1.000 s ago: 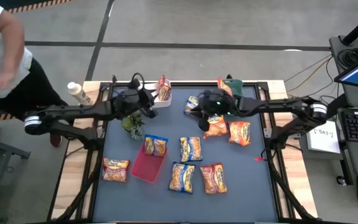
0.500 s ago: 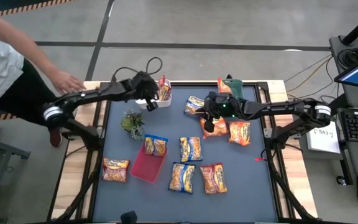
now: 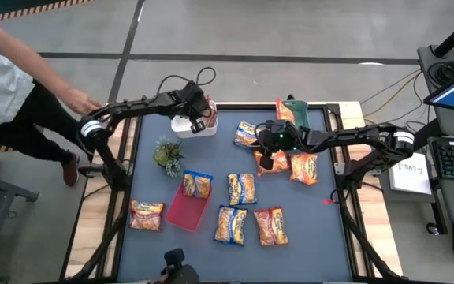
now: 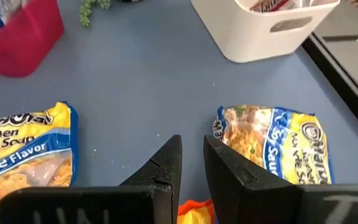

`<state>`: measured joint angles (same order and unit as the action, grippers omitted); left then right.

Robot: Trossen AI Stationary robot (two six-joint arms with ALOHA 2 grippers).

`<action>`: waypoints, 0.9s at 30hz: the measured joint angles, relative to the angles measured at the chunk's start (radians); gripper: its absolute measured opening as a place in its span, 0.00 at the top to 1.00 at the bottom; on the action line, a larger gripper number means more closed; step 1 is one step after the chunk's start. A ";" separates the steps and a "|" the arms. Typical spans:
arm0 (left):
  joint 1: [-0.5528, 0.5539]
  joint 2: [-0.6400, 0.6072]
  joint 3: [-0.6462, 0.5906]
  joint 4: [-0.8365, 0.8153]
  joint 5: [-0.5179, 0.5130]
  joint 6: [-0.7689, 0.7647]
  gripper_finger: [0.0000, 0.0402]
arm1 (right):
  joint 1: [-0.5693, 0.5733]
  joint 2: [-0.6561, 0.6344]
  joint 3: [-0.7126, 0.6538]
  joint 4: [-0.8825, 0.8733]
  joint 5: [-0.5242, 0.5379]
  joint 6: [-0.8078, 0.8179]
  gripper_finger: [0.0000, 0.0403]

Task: Sort Maruchan noodles
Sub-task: Put the top red noodle pack into the white bin, then put the top blue noodle pack into the red bin

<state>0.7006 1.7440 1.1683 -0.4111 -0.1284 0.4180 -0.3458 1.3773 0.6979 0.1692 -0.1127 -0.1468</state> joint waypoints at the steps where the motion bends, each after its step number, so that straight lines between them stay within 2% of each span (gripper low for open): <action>1: 0.001 0.012 0.010 -0.002 0.000 0.001 1.00 | -0.002 0.000 -0.002 0.000 0.000 0.010 0.86; 11: 0.002 0.094 0.098 -0.015 0.000 0.018 1.00 | -0.002 -0.001 -0.035 0.000 0.000 0.050 0.86; 20: -0.011 0.039 0.105 -0.157 0.004 -0.069 1.00 | -0.002 -0.001 -0.046 0.008 0.000 0.061 0.86; 23: -0.024 -0.012 0.100 -0.212 0.066 -0.110 1.00 | -0.002 -0.001 -0.047 0.035 0.000 0.071 0.86; 27: -0.056 -0.117 0.037 -0.196 0.236 -0.162 1.00 | -0.001 -0.001 -0.047 0.071 0.000 0.108 0.86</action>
<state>0.6448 1.6268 1.2053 -0.6075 0.1080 0.2560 -0.3471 1.3766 0.6506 0.2402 -0.1127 -0.0390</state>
